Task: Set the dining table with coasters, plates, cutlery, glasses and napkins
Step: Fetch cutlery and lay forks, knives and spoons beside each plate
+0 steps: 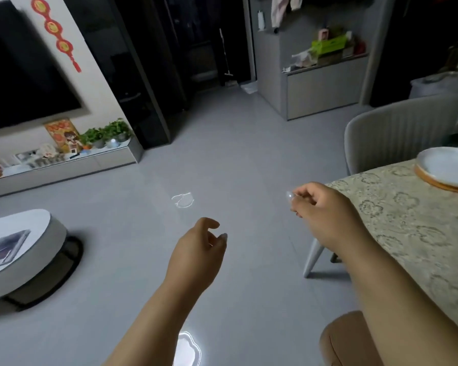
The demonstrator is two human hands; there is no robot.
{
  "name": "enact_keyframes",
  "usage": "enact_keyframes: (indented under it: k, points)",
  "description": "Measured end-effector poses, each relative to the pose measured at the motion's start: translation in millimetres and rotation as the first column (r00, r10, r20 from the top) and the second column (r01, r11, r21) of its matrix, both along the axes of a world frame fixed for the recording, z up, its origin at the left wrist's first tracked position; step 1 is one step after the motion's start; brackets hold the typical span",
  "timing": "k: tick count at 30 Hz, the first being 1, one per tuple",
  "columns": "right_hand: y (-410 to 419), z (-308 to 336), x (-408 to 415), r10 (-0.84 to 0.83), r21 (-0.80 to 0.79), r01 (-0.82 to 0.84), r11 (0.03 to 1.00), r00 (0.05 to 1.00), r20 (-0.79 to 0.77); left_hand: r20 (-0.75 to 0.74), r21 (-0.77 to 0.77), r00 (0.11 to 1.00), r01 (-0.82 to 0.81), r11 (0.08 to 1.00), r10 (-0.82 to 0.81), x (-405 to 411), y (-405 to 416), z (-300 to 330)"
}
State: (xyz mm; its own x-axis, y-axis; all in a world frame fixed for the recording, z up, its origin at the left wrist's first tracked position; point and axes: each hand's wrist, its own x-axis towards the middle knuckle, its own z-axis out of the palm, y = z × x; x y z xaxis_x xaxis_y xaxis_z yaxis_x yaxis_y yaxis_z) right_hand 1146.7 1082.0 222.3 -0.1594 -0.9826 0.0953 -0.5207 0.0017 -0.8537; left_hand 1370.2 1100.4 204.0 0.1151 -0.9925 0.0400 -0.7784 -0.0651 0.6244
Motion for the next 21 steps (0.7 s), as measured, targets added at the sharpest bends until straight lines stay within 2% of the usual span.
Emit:
enact_keyframes:
  k: [8,14,21]
  points:
    - [-153,-14,-7,-0.149,0.007,0.149,0.989,0.989,-0.017,-0.009,0.010,0.982,0.189,0.982,-0.189,-14,-184,-16]
    - [-297,-2,-53,-0.276,-0.007,0.276,0.961,0.959,-0.057,0.004,-0.027,0.950,0.313,0.950,-0.313,-63,-348,-9]
    - [-422,-4,-100,-0.402,0.008,0.403,0.915,0.913,-0.069,-0.015,-0.026,0.894,0.448,0.894,-0.448,-109,-502,-5]
